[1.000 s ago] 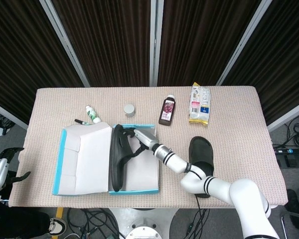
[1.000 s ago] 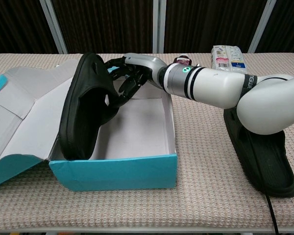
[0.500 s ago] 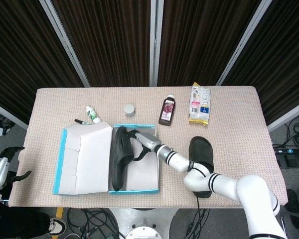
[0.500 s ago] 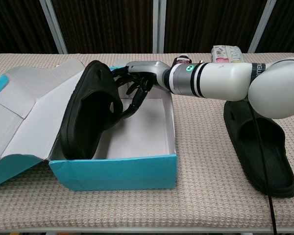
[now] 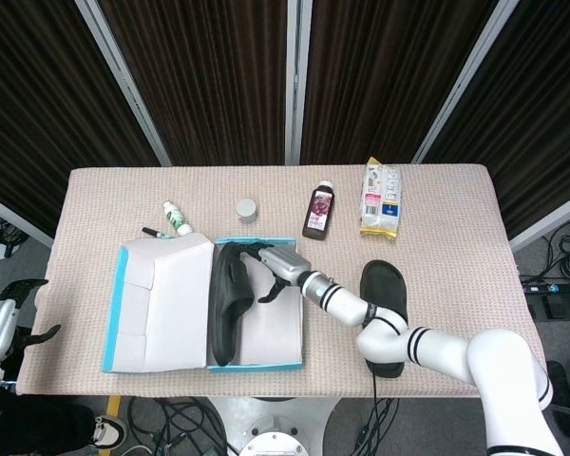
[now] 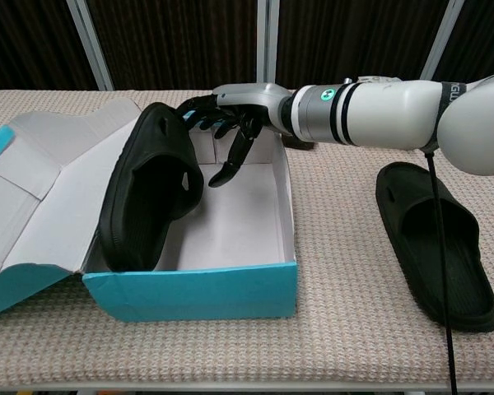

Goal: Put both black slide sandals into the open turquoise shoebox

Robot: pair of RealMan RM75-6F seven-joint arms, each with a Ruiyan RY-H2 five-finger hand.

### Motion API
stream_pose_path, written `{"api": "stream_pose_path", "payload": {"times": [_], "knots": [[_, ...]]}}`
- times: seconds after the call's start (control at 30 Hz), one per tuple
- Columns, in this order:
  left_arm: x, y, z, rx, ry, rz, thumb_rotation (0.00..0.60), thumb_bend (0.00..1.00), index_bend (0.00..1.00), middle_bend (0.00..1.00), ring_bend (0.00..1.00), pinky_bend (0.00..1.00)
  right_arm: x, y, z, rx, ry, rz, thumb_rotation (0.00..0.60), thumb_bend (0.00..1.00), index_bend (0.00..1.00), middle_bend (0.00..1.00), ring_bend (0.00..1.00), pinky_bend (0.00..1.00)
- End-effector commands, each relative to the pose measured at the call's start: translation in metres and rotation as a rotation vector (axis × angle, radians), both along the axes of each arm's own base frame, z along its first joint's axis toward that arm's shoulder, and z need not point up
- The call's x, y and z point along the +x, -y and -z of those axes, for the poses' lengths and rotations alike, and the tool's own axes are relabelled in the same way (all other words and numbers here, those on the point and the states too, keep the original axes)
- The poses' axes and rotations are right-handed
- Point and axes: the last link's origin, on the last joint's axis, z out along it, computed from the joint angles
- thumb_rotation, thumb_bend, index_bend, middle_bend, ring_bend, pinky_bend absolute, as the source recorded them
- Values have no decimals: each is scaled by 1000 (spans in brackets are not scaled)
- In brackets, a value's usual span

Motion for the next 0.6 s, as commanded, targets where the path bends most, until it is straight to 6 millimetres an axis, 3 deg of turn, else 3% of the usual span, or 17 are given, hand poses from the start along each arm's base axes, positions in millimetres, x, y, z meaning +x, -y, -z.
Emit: {"api": "stream_pose_path", "payload": {"times": [0.03,0.47,0.6], "knots": [[1,1,0,0,0,3,600,167,223,200,132,236,2,-2,-11,-19,-5,-25,600,0,0,82,0,110],[4,2,0,0,2,18,600,167,224,200,132,236,23,-6,-61,-141,12,-97,600,0,0,83,0,110],[5,1,1,1,6,20,600,167,224,200,132,236,35,-17,-62,-115,110,-55,600,2,0,109,0,114]]}}
